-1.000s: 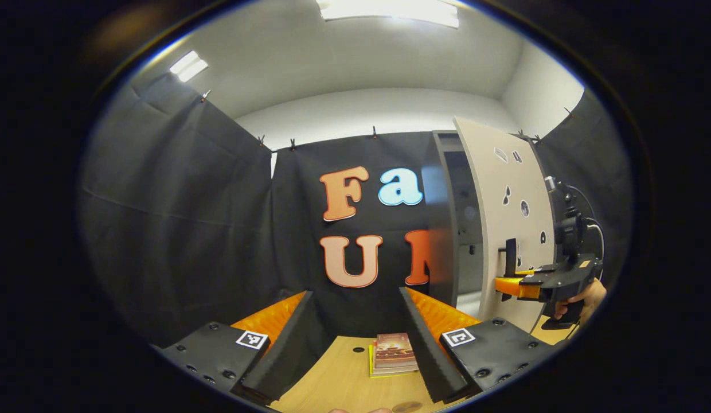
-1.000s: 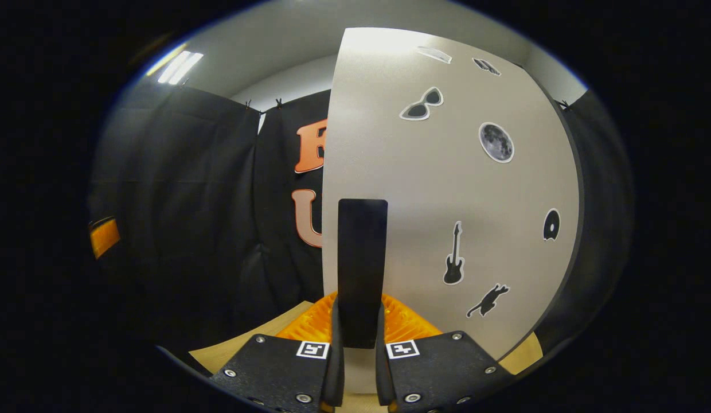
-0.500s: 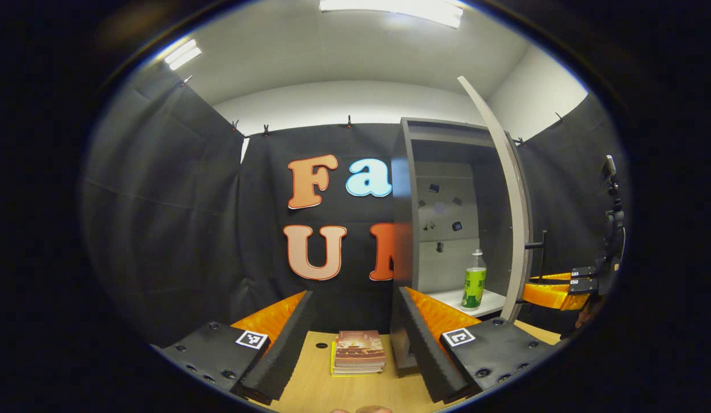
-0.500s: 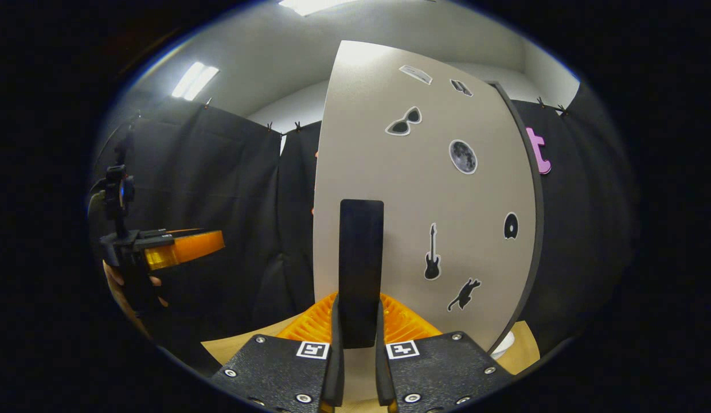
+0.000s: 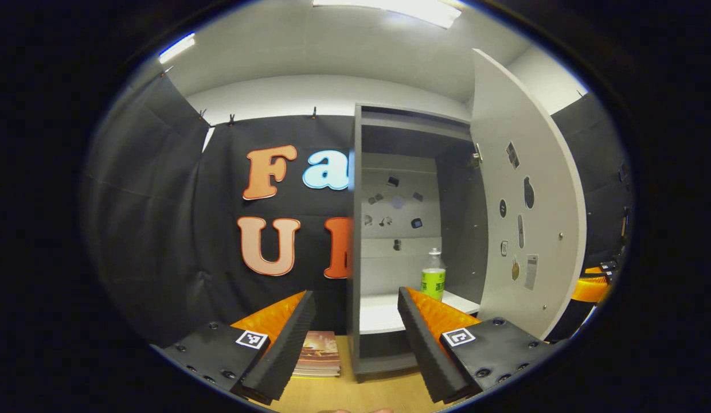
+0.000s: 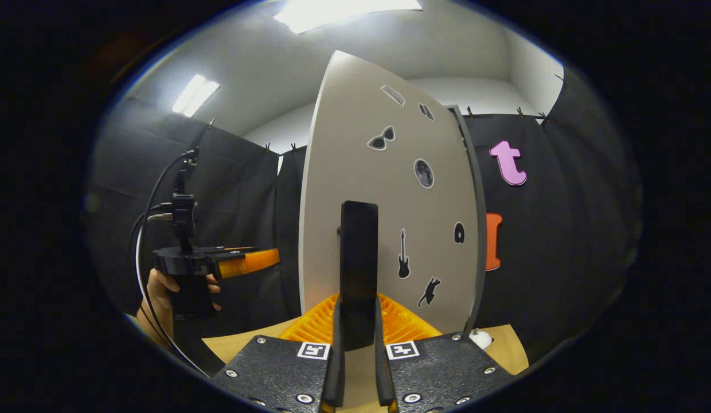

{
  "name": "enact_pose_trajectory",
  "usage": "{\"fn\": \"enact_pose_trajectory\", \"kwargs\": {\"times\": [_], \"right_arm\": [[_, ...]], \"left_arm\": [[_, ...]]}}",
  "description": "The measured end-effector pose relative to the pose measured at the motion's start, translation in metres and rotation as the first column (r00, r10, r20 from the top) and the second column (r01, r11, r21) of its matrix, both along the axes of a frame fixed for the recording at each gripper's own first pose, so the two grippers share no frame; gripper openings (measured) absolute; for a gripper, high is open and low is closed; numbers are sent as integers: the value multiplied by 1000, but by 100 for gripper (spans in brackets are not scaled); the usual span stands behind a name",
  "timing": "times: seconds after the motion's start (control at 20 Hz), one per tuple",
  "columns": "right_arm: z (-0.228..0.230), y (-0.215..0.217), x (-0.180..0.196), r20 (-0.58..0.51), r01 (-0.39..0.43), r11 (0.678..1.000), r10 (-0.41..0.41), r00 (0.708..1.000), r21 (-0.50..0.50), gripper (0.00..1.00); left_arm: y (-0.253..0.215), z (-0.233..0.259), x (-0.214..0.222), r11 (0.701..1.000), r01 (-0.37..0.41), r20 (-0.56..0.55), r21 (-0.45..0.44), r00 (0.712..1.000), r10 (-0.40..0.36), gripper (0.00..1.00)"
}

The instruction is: Open the cabinet door with the right hand, grasp the bottle in the cabinet with the left hand and place it on the coaster, then close the cabinet door with the right hand.

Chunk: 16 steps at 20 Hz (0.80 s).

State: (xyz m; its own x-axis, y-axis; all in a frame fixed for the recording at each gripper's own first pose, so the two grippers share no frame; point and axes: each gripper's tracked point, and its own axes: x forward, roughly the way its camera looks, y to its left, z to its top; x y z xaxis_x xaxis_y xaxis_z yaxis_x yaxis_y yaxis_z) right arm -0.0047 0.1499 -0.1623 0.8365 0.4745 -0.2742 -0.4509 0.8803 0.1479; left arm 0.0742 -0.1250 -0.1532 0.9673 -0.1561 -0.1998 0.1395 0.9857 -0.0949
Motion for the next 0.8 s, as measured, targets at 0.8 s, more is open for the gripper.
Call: {"fn": "enact_pose_trajectory", "kwargs": {"times": [0.8], "right_arm": [[1,-3,7,15,29,999,-30,999,38,24]], "left_arm": [[-185,-118,120,985,157,-141,-67,976,-165,95]]}}
